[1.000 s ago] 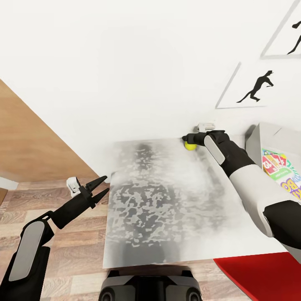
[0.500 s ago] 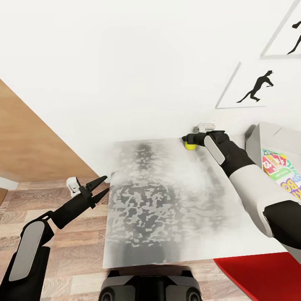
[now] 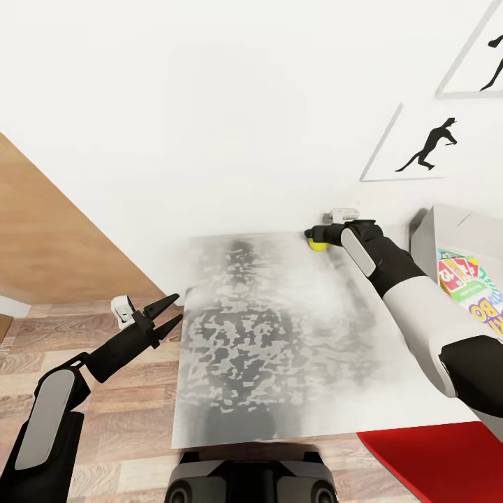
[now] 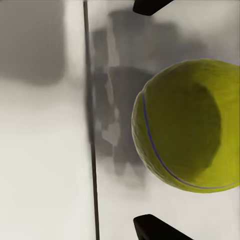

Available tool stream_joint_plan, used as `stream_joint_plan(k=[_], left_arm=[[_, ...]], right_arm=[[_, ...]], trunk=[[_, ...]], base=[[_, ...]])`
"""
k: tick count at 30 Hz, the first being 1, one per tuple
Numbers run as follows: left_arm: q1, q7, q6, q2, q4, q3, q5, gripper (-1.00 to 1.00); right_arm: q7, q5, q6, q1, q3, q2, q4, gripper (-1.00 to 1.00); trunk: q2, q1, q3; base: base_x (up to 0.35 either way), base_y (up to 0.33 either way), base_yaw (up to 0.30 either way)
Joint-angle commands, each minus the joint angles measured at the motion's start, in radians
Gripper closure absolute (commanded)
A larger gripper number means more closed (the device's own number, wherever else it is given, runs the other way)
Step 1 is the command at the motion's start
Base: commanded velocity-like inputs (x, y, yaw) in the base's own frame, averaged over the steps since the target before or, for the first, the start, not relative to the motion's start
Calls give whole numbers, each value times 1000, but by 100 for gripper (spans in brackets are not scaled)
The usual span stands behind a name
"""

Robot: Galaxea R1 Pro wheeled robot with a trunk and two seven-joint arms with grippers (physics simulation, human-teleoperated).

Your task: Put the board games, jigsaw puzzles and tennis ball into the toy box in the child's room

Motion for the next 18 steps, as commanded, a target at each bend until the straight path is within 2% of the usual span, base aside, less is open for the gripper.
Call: stream_joint_plan(k=[1, 18], left_arm=[[-1, -8, 4, 0, 0, 1, -8, -100], [-1, -8, 4, 0, 0, 1, -8, -100]], right_arm=[[-9, -11, 2, 3, 6, -1, -1, -100], [-10, -10, 2, 24, 6, -1, 0, -100]], trunk=[[-2, 1, -1], [-2, 1, -1]], base=[[0, 0, 0], [0, 0, 0]])
